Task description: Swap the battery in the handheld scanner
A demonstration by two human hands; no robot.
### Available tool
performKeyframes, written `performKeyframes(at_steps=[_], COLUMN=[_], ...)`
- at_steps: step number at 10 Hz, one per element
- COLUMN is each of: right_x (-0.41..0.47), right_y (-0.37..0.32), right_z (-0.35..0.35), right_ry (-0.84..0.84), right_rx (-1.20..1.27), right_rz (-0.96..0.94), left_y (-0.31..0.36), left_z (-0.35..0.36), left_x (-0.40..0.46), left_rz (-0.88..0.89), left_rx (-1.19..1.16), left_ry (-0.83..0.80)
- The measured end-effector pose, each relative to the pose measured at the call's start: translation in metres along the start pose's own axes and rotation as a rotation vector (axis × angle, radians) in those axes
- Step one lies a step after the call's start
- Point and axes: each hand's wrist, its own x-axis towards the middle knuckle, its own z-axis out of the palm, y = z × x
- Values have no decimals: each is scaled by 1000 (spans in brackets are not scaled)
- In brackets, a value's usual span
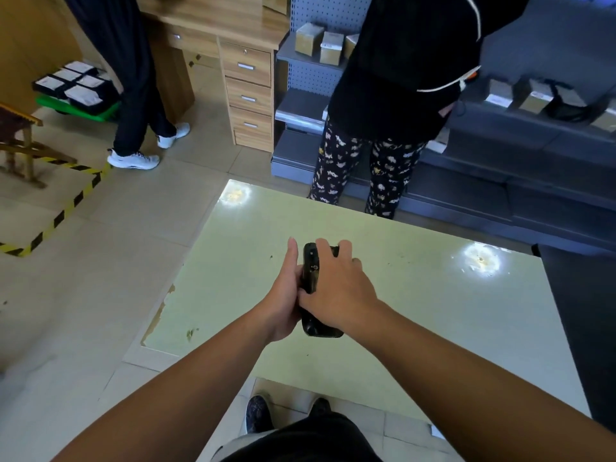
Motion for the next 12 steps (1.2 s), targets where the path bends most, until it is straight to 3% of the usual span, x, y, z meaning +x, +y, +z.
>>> performKeyframes(at_steps=[1,2,3,5,8,11,12], right_x=[9,19,28,54,84,82,87], right_y=[2,3,6,7,14,22,27], right_z=[-5,-2,18,83,145,155,138], right_ry=[-20,-23,-86,-229,-267,-277,-351], right_rx=[36,17,-10,-84,-188,-226,-160], right_rz=[26,43,49,86,90,80,53], left_y=[-4,-14,-33,-66,-75,-70,-66], left_z=[-13,-35,-64,-108,-140,-143,-139], left_x=[6,16,24,32,42,44,41], left_rz=[41,118,131,147,164,166,173], left_rx=[95,328,604,1029,1109,1133,1138], left_ry=[45,234,323,392,410,381,377])
